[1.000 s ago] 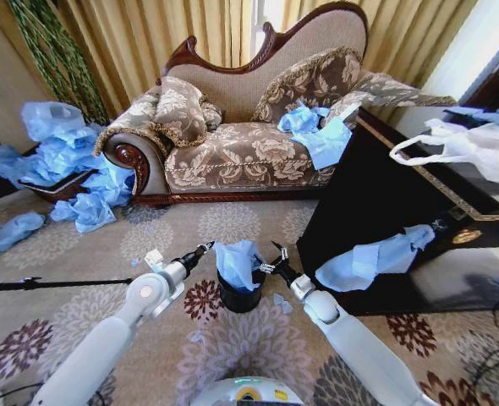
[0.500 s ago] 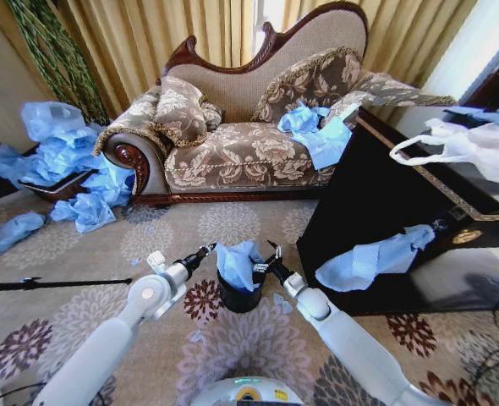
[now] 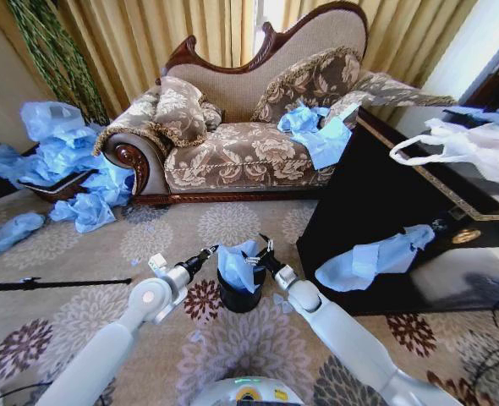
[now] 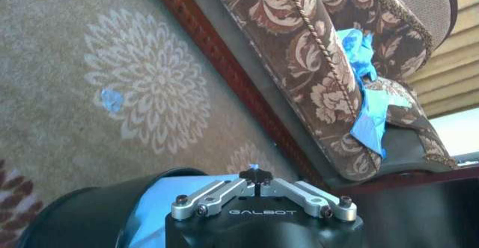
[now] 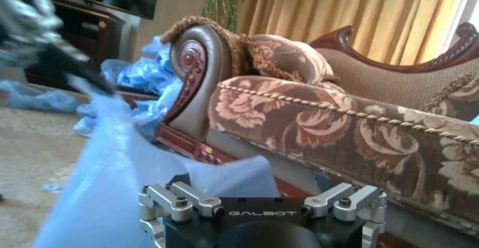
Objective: Place a garbage bag over the trash bin.
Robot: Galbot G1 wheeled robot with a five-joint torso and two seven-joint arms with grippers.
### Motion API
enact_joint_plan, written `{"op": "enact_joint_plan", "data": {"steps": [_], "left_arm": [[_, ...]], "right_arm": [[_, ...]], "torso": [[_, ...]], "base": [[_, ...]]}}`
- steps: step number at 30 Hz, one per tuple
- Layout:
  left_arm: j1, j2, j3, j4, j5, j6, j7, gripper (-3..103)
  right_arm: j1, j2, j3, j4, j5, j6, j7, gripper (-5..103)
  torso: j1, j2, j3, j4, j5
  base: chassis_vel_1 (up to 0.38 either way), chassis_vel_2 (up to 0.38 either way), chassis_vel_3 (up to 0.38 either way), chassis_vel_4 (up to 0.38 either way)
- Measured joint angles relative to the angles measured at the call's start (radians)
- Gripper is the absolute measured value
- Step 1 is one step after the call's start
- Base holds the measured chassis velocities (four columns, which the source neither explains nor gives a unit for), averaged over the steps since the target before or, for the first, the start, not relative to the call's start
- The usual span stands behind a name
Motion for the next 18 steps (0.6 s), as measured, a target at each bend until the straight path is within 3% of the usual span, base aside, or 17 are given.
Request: {"op": "enact_joint_plan", "data": {"steps": [10, 18], "left_arm": [[0.036, -0.006, -0.014, -0.004, 0.015, 0.001, 0.013, 0], [0.045, -0.016, -0.010, 0.005, 0.034, 0.003, 0.020, 0]], "right_arm": [[0.051, 0.020, 0.001, -0.053, 0.005, 0.003, 0.030, 100], [0.079, 0.056, -0.001, -0.066, 0.071, 0.065, 0.075, 100]], "torso": [[0.000, 0.000, 0.000, -0.0002, 0.0000], [0.000, 0.000, 0.000, -0.0002, 0.0000]], "base": [[0.000, 0.000, 0.000, 0.000], [0.000, 0.000, 0.000, 0.000]]}}
